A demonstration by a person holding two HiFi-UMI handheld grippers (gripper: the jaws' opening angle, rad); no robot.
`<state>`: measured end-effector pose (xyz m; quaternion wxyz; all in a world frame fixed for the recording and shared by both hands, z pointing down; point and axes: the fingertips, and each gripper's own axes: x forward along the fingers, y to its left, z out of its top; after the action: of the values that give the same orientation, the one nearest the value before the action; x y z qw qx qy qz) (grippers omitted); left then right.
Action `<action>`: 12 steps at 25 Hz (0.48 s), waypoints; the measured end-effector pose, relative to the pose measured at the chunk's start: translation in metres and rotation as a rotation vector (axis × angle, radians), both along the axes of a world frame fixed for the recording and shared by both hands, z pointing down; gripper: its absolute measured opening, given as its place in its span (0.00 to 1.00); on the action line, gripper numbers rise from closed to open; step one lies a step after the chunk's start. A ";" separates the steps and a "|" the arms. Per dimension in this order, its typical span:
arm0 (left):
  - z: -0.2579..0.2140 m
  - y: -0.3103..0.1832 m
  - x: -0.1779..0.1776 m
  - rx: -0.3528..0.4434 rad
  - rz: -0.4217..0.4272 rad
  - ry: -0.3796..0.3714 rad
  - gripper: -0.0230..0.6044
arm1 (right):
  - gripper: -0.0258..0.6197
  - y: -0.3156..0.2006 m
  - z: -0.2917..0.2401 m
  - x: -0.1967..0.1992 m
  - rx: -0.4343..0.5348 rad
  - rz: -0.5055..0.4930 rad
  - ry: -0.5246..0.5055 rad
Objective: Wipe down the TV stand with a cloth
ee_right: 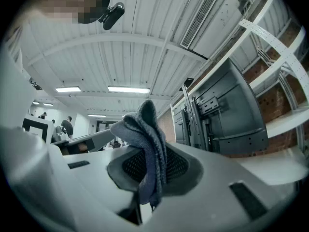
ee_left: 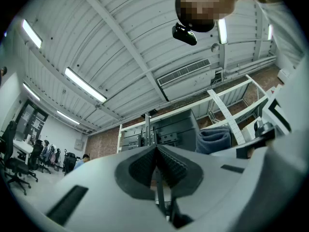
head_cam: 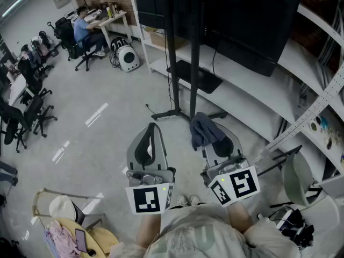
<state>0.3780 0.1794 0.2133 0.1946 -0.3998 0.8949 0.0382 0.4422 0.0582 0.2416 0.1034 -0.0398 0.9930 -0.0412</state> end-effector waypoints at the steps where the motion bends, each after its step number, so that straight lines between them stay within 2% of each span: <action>1: 0.001 0.002 -0.001 0.002 -0.002 0.003 0.06 | 0.13 0.001 0.001 -0.001 -0.001 0.001 0.004; 12: 0.005 0.028 -0.029 0.029 -0.016 0.030 0.06 | 0.13 0.021 0.003 -0.023 0.045 0.004 0.014</action>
<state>0.3487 0.2069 0.2186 0.1872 -0.3891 0.9003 0.0558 0.4194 0.0792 0.2443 0.0974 -0.0396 0.9943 -0.0184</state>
